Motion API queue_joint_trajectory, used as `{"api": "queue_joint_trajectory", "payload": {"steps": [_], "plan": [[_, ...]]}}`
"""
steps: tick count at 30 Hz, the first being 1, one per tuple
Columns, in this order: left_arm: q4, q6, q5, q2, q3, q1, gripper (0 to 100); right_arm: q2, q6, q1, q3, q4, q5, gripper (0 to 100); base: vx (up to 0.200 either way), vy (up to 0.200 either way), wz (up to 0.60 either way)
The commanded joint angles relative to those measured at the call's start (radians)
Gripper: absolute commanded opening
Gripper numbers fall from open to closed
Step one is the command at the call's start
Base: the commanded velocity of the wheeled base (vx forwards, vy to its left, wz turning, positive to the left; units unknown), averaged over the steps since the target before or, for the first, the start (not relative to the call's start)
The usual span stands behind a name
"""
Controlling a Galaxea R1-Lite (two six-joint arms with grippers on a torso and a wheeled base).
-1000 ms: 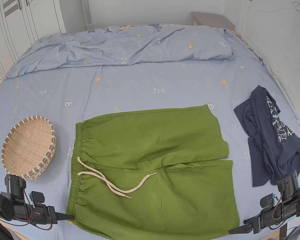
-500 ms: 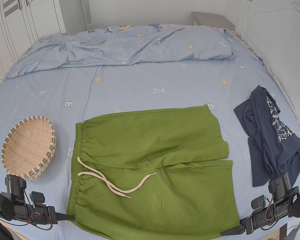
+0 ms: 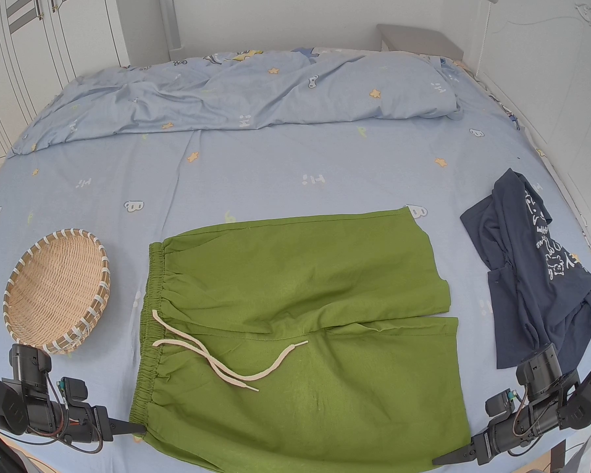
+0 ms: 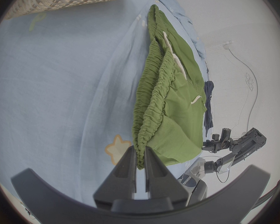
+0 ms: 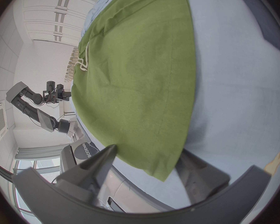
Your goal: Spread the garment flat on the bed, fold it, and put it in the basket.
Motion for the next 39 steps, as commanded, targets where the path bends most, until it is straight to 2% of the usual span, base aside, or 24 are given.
{"api": "queue_joint_trajectory", "payload": {"steps": [1,11,20,26,30,33,35,36,37,38,39], "plan": [[-0.002,-0.001,0.000,0.003,0.002,0.004,0,0.007,-0.001,-0.010,0.018,0.011,0.000,0,0.000,0.000,0.00],[0.009,-0.001,0.003,-0.003,0.015,0.005,0,-0.051,-0.010,-0.039,0.018,0.088,-0.009,0,0.000,0.000,0.00],[0.144,0.026,0.014,-0.032,0.016,-0.007,0,-0.321,-0.016,-0.038,0.018,0.396,-0.027,0,0.000,0.000,0.00],[0.187,0.081,0.017,-0.032,0.016,-0.009,0,-0.358,-0.016,-0.036,0.010,0.409,-0.027,0,0.000,0.000,0.00],[0.204,0.064,0.017,-0.104,0.007,-0.007,0,-0.358,-0.009,-0.039,-0.026,0.398,-0.026,0,0.000,0.000,0.00],[0.295,0.026,0.018,-0.189,-0.036,-0.009,0,-0.363,0.001,-0.041,-0.082,0.404,-0.027,0,0.000,0.000,0.00],[0.413,-0.016,0.018,-0.267,-0.097,-0.012,0,-0.363,0.004,-0.053,-0.132,0.412,-0.029,0,0.000,0.000,0.00],[0.413,-0.016,0.018,-0.267,-0.097,-0.012,0,-0.363,0.004,-0.053,-0.132,0.412,-0.029,0,0.000,0.000,0.00],[0.546,-0.045,0.014,-0.328,-0.179,-0.012,0,-0.364,0.011,-0.067,-0.171,0.419,-0.029,0,0.000,0.000,0.00],[0.571,-0.048,0.012,-0.338,-0.194,-0.012,0,-0.364,0.011,-0.070,-0.177,0.421,-0.031,0,0.000,0.000,0.00],[0.716,-0.057,0.003,-0.385,-0.283,-0.012,0,-0.370,0.019,-0.078,-0.229,0.436,-0.032,0,0.000,0.000,0.00]]}}
